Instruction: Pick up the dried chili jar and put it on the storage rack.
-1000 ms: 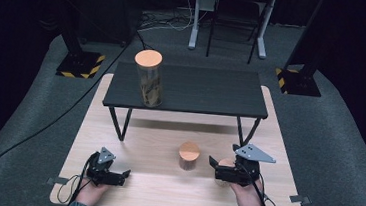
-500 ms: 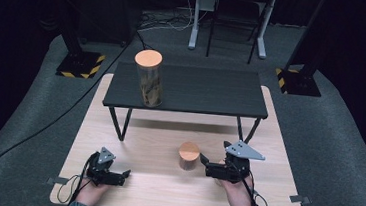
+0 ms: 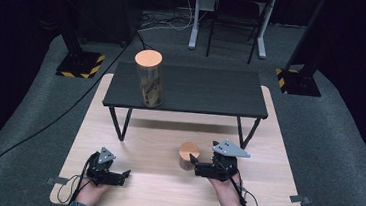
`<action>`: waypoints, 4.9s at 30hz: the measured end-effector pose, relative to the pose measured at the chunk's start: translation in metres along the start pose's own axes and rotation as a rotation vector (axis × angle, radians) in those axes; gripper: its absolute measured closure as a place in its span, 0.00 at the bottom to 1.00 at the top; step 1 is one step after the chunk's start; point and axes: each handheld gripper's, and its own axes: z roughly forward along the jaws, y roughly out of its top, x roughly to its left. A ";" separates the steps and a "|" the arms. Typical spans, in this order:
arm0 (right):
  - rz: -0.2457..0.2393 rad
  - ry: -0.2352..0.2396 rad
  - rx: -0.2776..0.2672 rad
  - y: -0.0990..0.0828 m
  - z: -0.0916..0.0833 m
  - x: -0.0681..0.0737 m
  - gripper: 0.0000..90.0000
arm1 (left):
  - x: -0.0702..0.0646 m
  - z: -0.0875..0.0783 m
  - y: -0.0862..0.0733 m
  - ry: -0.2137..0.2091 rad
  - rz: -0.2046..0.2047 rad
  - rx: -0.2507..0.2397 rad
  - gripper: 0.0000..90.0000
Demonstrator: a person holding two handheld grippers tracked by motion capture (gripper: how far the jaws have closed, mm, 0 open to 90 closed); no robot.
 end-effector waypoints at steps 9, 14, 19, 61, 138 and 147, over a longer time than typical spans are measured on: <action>0.006 -0.004 0.023 -0.005 0.016 0.005 0.08 | 0.000 0.000 0.000 -0.001 0.003 0.001 0.01; 0.012 -0.007 0.034 -0.010 0.024 0.006 0.08 | 0.000 0.000 0.000 -0.001 0.003 0.002 0.01; 0.015 -0.009 0.041 -0.014 0.030 0.008 0.08 | 0.000 0.000 0.000 -0.001 0.003 0.002 0.01; 0.011 -0.018 0.135 -0.045 0.088 0.011 0.13 | 0.000 0.000 0.000 -0.001 0.003 0.002 0.01; -0.027 0.034 0.110 0.030 0.025 -0.005 0.27 | 0.000 0.000 0.000 -0.003 0.006 0.003 0.01; -0.040 0.038 0.108 0.042 0.021 -0.005 0.27 | 0.000 0.000 0.000 -0.003 0.006 0.002 0.01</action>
